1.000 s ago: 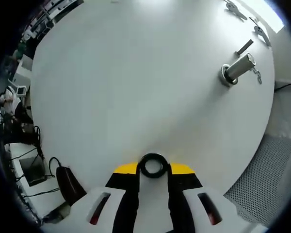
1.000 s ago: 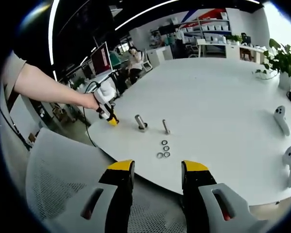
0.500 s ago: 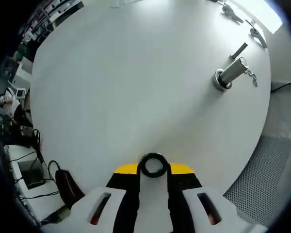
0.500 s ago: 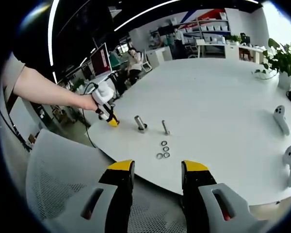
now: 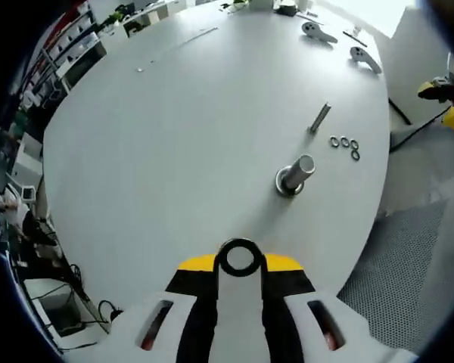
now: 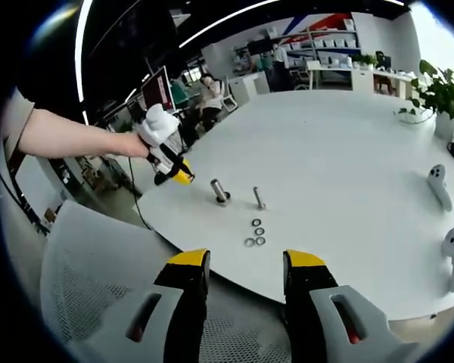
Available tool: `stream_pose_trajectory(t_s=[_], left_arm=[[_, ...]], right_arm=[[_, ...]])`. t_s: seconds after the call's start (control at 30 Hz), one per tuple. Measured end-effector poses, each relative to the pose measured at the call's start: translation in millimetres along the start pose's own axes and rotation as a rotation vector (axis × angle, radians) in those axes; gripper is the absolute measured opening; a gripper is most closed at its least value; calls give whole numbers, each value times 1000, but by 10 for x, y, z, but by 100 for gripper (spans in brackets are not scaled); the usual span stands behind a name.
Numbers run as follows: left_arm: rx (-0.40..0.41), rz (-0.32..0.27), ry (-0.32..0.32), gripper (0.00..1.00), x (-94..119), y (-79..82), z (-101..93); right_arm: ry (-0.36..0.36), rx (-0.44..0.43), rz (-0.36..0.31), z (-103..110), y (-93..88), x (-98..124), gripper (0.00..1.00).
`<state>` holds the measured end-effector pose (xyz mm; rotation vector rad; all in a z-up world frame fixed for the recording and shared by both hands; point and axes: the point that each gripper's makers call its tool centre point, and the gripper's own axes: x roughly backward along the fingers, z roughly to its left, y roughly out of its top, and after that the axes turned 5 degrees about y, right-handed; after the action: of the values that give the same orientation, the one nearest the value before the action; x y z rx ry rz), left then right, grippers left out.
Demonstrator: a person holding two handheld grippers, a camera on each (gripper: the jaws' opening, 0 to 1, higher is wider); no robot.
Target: Place the washer onto the threaded stud by aligning its center hole with the stud, sliding it down to the base, and recovering from edge contact or off-axis alignment until the washer reaches the visible bottom stop.
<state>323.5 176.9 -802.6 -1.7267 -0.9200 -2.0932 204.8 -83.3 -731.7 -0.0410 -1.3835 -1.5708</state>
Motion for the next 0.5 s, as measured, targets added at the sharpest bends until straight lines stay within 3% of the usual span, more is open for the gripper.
stream_pose_trajectory(t_s=[0.17,0.5], left_arm=[[-65,-33,-20,18,68,273,-170],[-137,-30,-48,18,39,510,-368]], right_arm=[[2,-1,-6,2,9,2,41],[3,0,-14,5,20,9,41]])
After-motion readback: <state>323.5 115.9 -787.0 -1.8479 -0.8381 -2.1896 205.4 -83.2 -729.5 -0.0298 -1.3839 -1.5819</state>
